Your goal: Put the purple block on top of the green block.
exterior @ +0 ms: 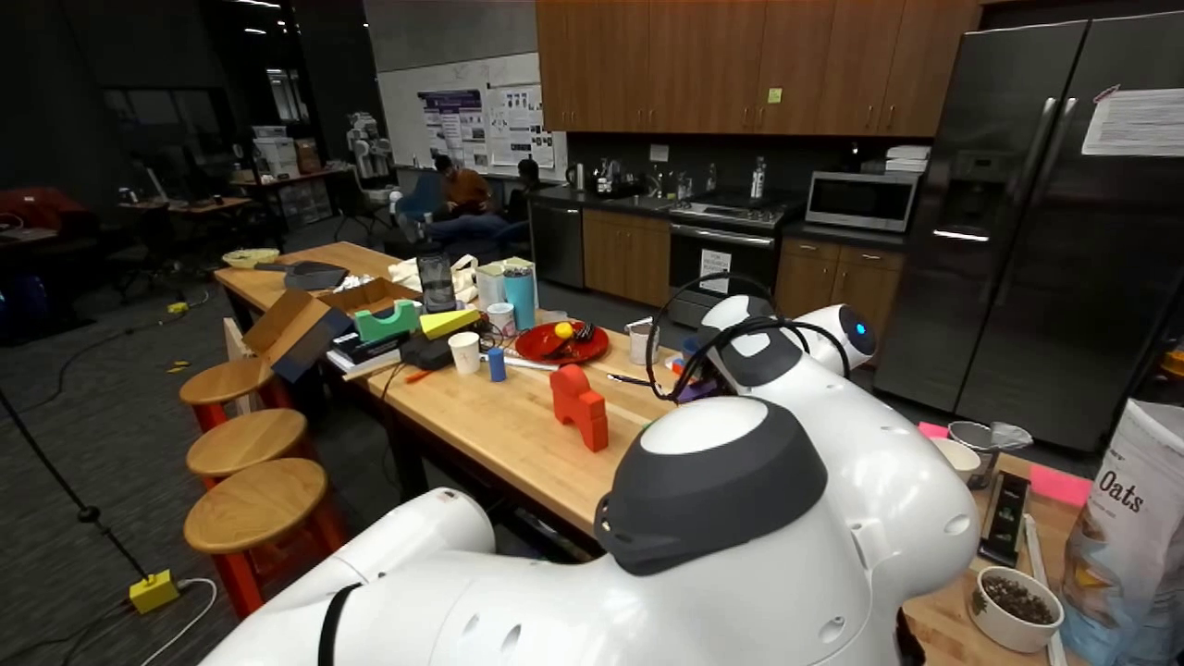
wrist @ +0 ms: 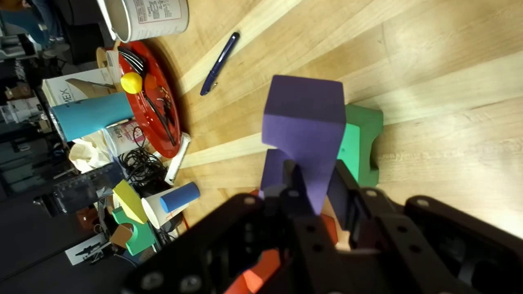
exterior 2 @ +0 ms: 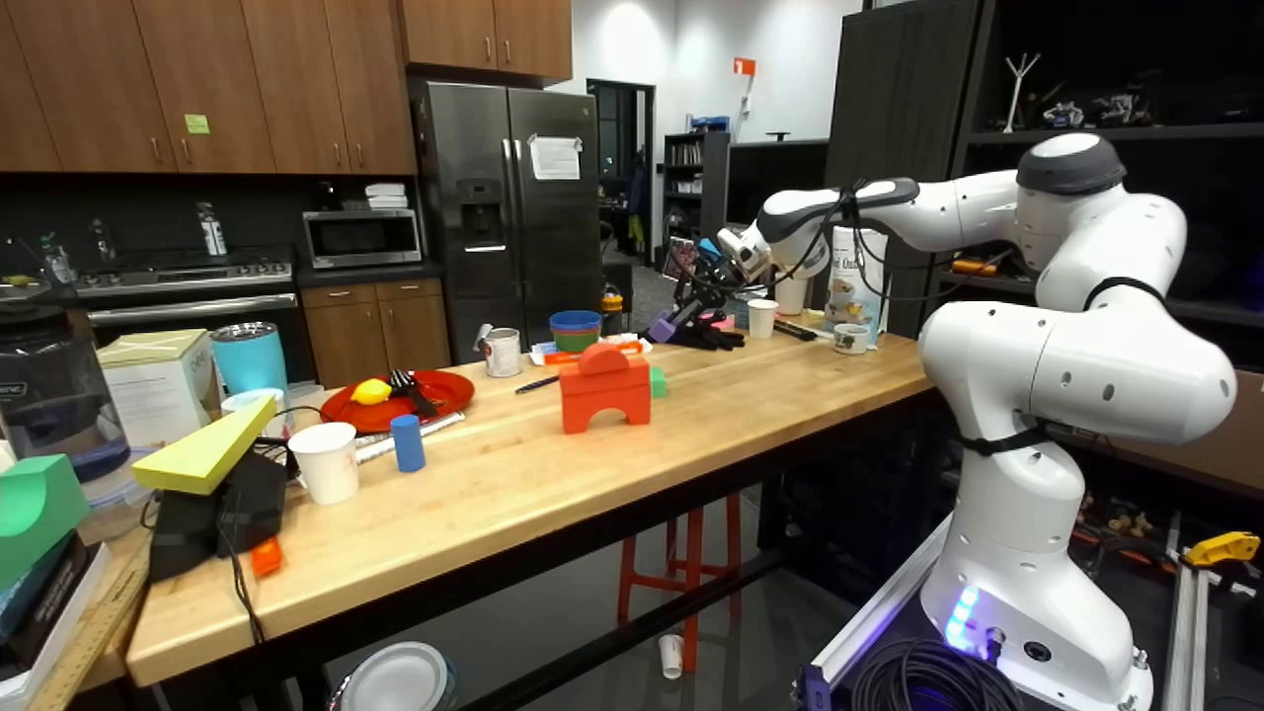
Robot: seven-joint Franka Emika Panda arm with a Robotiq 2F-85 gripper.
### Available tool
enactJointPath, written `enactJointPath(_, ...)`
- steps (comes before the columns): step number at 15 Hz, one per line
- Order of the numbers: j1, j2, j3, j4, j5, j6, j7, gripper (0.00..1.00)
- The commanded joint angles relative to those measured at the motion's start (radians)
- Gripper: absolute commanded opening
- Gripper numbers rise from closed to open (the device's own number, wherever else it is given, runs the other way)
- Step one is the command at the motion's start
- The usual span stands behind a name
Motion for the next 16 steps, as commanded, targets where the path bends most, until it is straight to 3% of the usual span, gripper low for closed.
enactJointPath(1,0.042,0.023,-0.026,0.054,0.010,-0.071,0.002,0.05)
enactJointPath(16,0.097,-0.051,-0.043,0.087,-0.013,-0.196,0.000,0.05)
